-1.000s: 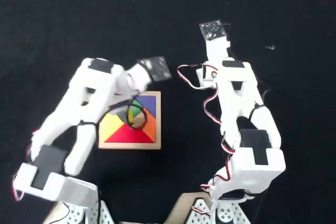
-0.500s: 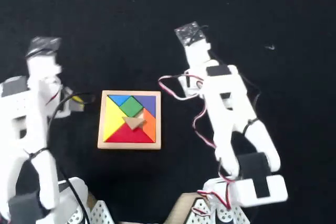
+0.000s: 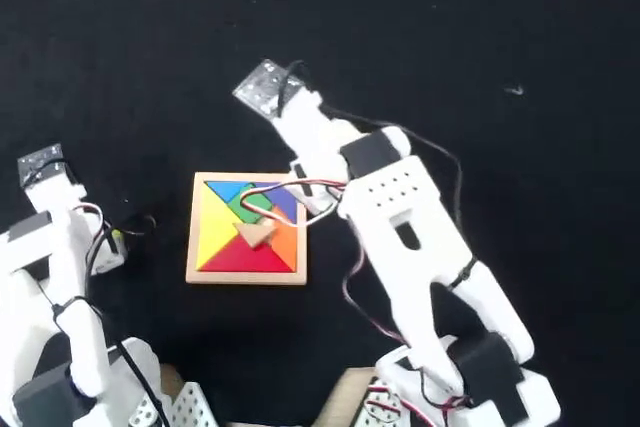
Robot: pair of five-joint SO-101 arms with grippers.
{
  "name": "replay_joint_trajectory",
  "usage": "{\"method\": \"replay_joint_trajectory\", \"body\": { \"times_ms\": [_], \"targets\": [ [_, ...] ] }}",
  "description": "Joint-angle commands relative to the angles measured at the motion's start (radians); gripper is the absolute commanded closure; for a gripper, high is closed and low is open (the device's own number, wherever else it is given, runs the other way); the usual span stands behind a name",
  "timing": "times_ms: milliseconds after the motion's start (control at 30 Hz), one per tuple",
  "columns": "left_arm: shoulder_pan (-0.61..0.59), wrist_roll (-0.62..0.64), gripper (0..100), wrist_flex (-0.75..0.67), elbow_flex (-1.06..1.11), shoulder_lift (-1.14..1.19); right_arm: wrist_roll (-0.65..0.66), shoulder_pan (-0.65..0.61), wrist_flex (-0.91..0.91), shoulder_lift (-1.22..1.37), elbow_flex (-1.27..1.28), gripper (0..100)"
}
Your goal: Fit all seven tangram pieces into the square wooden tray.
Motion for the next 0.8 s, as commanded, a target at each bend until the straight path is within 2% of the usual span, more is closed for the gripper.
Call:
{"method": "replay_joint_trajectory", "body": {
  "times_ms": [0,167,500,767],
  "targets": [
    [-0.005,0.006,92,-0.06,0.016,-0.026,0.012,-0.068,0.014,0.061,-0.074,98.7],
    [-0.004,0.006,97,-0.064,0.013,-0.026,0.012,-0.176,0.112,0.096,-0.16,98.8],
    [-0.025,0.008,97,-0.066,0.007,-0.026,0.012,-0.169,0.118,0.231,-0.188,98.8],
    [-0.025,0.009,97,-0.091,0.013,-0.026,0.015,-0.146,0.115,0.245,-0.196,98.8]
  ]
}}
